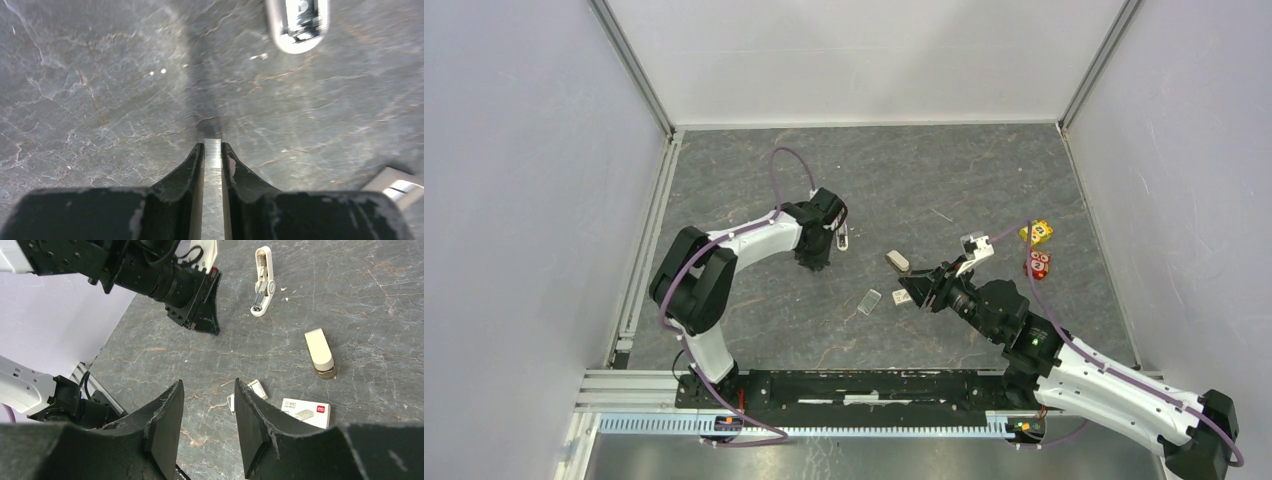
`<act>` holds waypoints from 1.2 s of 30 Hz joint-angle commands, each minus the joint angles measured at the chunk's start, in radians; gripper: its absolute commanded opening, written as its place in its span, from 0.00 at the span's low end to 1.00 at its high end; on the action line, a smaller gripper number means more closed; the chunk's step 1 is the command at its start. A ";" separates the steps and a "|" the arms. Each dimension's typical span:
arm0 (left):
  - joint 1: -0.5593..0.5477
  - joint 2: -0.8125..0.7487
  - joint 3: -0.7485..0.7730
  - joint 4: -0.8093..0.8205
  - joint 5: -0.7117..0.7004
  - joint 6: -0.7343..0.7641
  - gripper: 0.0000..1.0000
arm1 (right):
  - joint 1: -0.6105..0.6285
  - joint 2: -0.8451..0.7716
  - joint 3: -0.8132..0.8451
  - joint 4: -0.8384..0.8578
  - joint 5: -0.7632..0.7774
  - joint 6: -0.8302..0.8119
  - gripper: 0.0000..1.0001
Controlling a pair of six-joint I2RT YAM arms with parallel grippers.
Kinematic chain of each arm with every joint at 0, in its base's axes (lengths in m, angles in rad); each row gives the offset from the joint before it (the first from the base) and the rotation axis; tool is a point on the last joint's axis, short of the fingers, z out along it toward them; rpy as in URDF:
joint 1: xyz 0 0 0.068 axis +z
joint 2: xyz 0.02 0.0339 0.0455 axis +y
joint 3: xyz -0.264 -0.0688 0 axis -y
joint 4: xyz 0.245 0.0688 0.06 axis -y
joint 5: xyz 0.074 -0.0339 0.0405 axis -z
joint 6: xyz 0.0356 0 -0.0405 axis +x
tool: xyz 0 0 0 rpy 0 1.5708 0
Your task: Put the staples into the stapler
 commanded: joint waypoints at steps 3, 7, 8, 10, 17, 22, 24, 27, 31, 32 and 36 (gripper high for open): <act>-0.044 -0.006 0.171 0.009 -0.068 -0.093 0.21 | -0.003 -0.001 -0.012 0.009 0.025 -0.007 0.48; -0.060 0.018 0.268 0.029 -0.089 -0.148 0.20 | -0.003 0.003 -0.010 -0.003 0.019 -0.012 0.49; -0.062 0.026 0.285 0.040 -0.090 -0.163 0.20 | -0.003 0.004 -0.010 -0.005 0.018 -0.013 0.49; -0.065 0.041 0.307 0.058 -0.093 -0.185 0.20 | -0.003 0.003 -0.007 -0.012 0.019 -0.017 0.49; -0.065 0.114 0.338 0.067 -0.111 -0.218 0.20 | -0.003 0.004 0.003 -0.031 0.030 -0.025 0.49; -0.065 0.145 0.329 0.067 -0.130 -0.220 0.20 | -0.002 0.016 0.000 -0.033 0.029 -0.026 0.49; -0.066 0.149 0.330 0.068 -0.146 -0.217 0.20 | -0.003 0.015 -0.004 -0.031 0.028 -0.024 0.50; -0.065 0.146 0.332 0.067 -0.167 -0.213 0.20 | -0.003 0.009 -0.011 -0.023 0.028 -0.022 0.50; -0.065 0.152 0.341 0.067 -0.190 -0.211 0.19 | -0.003 0.012 -0.002 -0.022 0.027 -0.026 0.50; -0.065 0.153 0.342 0.068 -0.190 -0.212 0.19 | -0.003 0.012 -0.001 -0.022 0.027 -0.027 0.50; -0.063 0.163 0.344 0.072 -0.186 -0.222 0.19 | -0.003 0.016 -0.003 -0.019 0.027 -0.027 0.50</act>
